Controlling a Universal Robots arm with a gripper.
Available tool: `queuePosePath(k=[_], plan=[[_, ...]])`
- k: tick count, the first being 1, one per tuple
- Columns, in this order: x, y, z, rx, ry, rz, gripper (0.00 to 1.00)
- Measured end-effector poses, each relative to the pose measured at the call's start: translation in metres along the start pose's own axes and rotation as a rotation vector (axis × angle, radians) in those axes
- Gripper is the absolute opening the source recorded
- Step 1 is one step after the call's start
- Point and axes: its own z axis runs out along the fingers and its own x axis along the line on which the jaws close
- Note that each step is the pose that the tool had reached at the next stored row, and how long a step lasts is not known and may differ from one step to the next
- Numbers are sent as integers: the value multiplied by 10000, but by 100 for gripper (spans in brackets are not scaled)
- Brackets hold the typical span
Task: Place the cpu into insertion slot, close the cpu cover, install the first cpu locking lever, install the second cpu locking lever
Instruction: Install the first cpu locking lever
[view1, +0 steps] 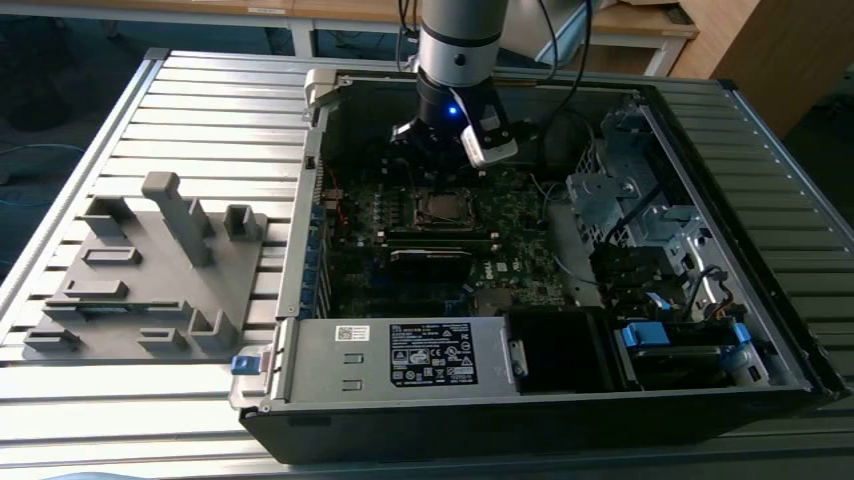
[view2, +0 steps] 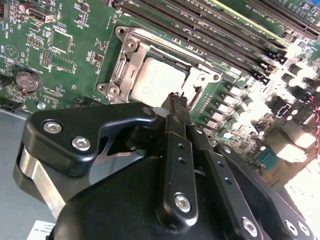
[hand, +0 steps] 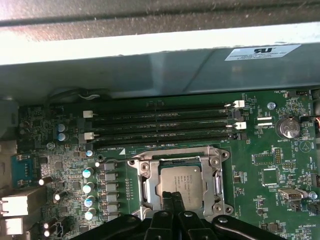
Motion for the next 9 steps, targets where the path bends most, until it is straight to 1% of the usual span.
queuePosePath(k=[4,9], plan=[[19,-2,0,0,0,1,10],[20,-2,0,0,0,0,10]])
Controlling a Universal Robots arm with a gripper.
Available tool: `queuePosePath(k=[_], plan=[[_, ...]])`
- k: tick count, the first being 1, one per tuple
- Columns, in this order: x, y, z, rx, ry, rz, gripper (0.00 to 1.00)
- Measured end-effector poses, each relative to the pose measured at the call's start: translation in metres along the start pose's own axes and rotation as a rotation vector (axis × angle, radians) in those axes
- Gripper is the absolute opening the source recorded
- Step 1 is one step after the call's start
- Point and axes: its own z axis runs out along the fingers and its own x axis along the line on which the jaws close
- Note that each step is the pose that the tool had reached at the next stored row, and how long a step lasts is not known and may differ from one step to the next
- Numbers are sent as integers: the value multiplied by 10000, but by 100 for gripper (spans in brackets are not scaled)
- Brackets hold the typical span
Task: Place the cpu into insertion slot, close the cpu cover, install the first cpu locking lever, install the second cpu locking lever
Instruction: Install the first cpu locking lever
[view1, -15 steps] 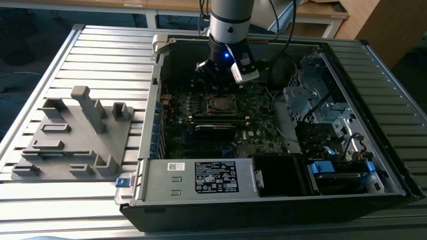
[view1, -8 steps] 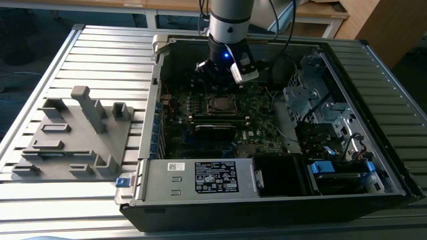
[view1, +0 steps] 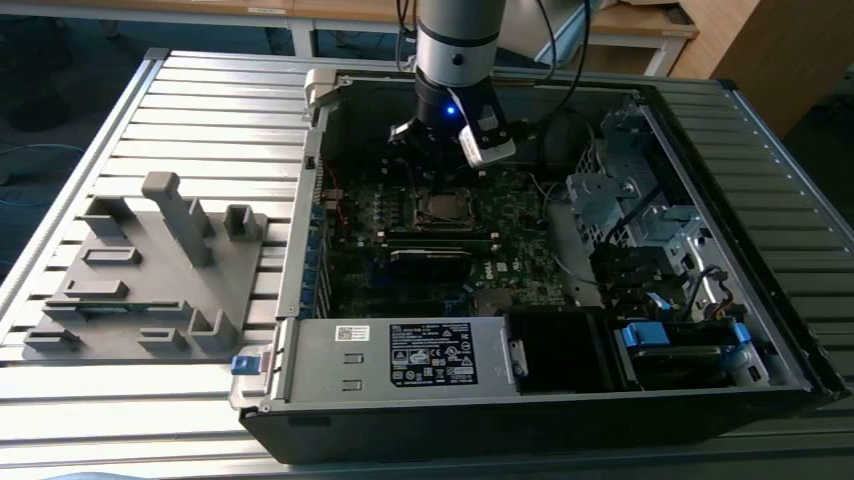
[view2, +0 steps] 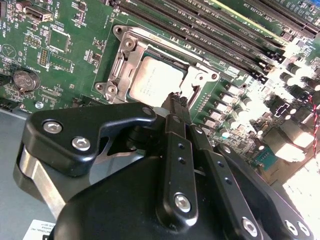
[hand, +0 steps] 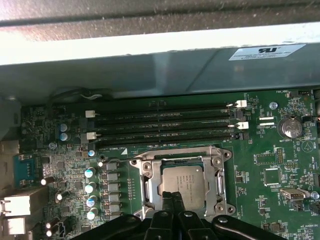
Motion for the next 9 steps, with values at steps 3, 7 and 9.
queuePosePath(k=[3,7,9], plan=[[2,0,0,0,0,1,10],[4,0,0,0,0,0,10],[9,-1,0,0,0,3,10]])
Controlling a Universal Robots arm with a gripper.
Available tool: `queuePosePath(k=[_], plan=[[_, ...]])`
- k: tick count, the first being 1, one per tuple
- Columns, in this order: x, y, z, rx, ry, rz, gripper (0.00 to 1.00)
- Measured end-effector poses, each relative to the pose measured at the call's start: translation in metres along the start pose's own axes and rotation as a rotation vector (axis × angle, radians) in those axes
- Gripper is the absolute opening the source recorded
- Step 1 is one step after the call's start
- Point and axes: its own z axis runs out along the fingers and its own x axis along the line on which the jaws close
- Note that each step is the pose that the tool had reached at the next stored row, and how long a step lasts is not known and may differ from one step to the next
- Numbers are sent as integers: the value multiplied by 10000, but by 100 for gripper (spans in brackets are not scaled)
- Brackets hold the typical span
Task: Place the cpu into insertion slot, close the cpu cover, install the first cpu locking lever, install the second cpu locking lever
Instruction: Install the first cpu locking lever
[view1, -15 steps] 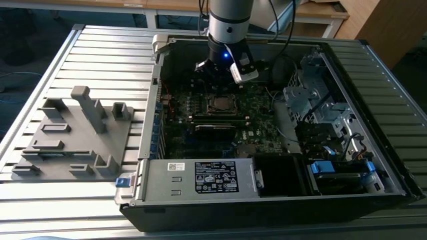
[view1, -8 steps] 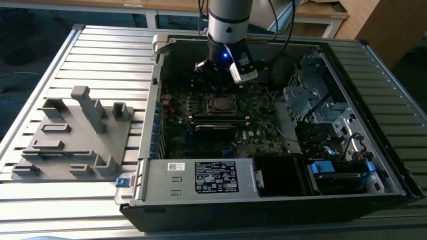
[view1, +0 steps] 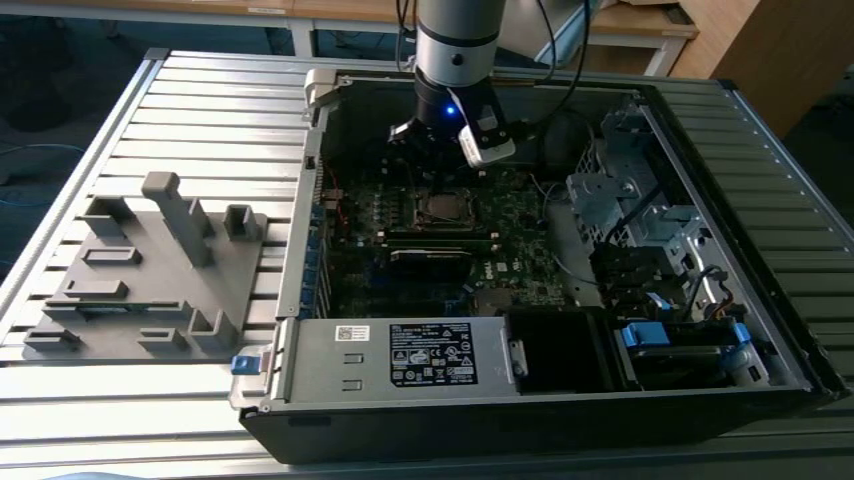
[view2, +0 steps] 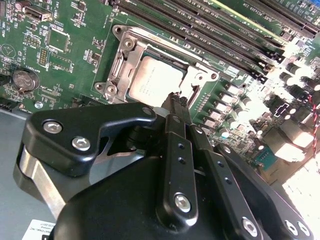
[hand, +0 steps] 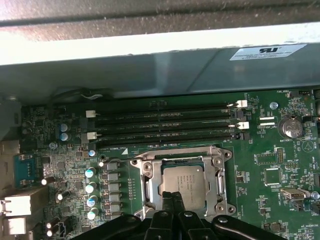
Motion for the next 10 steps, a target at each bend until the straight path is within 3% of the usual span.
queuePosePath(k=[10], plan=[[23,-2,1,0,0,-2,10]])
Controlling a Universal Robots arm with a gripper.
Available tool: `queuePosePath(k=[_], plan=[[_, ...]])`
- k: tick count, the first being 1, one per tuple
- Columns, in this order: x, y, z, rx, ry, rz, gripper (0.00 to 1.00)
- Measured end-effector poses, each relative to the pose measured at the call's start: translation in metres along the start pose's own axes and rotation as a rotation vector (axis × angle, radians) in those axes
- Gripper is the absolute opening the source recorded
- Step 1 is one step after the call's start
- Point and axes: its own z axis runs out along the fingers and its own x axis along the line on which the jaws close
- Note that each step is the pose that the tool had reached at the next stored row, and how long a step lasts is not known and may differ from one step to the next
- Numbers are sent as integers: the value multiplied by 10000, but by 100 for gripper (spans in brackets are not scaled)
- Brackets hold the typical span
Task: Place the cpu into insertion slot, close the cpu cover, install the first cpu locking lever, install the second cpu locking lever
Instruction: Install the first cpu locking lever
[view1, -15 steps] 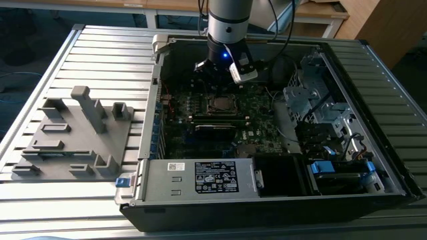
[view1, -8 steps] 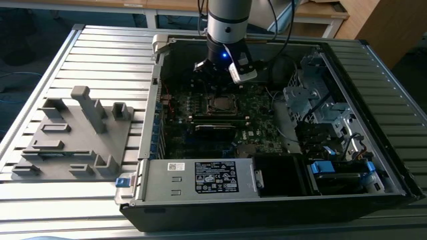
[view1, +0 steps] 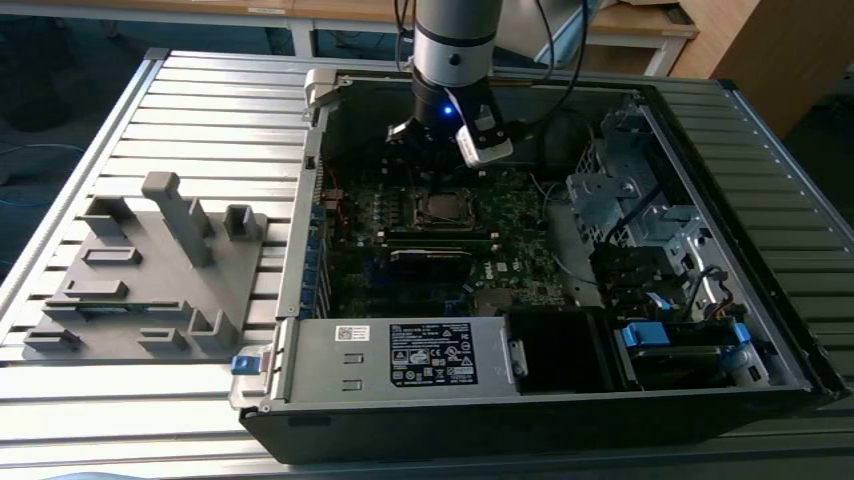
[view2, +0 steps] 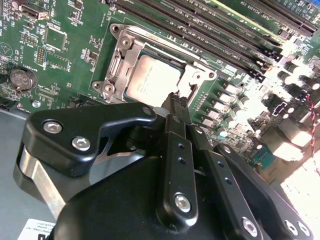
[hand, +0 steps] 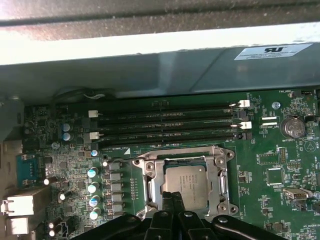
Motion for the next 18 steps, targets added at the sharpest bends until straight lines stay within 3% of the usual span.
queuePosePath(k=[18], plan=[[14,-1,-25,1,0,0,10]])
